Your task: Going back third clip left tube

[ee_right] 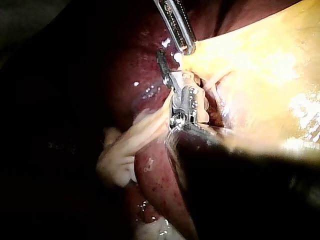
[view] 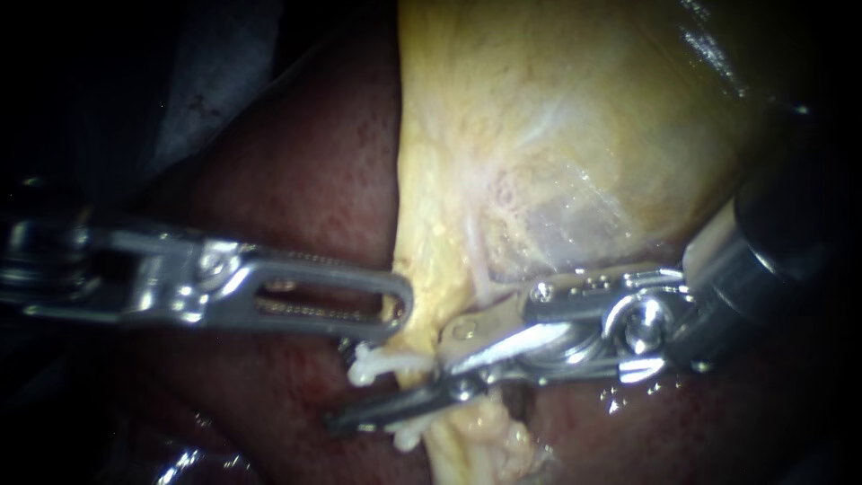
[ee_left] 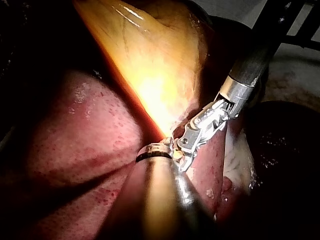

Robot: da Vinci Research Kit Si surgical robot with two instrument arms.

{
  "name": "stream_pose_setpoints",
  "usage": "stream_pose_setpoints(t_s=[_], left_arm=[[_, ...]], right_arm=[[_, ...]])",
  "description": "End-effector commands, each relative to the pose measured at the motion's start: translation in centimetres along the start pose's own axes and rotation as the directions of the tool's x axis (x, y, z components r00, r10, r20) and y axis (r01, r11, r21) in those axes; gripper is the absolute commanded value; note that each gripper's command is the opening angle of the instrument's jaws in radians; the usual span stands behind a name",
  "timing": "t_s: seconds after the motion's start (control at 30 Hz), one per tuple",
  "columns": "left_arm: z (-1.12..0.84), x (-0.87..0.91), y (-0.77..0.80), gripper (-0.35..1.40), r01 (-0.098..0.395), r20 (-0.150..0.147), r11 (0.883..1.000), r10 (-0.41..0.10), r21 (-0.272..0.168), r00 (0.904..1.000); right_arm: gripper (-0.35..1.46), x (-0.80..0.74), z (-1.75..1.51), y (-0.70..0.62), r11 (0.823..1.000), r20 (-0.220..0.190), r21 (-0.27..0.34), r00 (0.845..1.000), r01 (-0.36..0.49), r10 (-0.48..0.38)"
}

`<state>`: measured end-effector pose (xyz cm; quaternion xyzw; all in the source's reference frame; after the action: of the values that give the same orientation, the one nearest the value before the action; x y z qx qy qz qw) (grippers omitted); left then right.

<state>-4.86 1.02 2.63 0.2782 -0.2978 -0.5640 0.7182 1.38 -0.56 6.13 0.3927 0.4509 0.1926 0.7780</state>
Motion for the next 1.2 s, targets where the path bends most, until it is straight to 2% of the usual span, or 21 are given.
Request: stream_pose_setpoints(t_s=[0.03,0.2,0.43,0.73,1.0,1.2], left_arm=[[0.0,0.0,0.0,-0.35,0.0,0.0,1.0,0.0,0.0,1.0],[0.0,0.0,0.01,-0.35,0.0,0.0,1.0,0.0,0.0,1.0],[0.0,0.0,0.02,-0.35,-0.001,-0.001,1.0,0.001,0.0,1.0],[0.0,-0.01,0.03,-0.35,-0.001,-0.001,1.0,0.001,0.001,1.0],[0.01,-0.01,0.05,-0.35,-0.002,-0.001,1.0,0.002,0.0,1.0],[0.03,-0.01,0.06,-0.35,-0.002,0.0,1.0,0.002,0.0,1.0]], right_arm=[[0.51,0.0,-0.05,0.0,1.0,-0.002,-0.002,1.0,0.0,0.0],[0.51,-0.04,-0.24,0.03,1.0,-0.01,-0.011,1.0,0.0,-0.001],[0.51,-0.06,-0.68,0.02,1.0,-0.03,-0.03,1.0,-0.006,0.005],[0.49,0.04,-1.43,-0.07,0.998,-0.061,-0.057,0.998,-0.028,0.025],[0.5,0.18,-2.14,-0.13,0.995,-0.084,-0.1,0.996,0.008,-0.017],[0.51,0.27,-2.48,-0.16,0.992,-0.094,-0.126,0.995,0.023,-0.035]])
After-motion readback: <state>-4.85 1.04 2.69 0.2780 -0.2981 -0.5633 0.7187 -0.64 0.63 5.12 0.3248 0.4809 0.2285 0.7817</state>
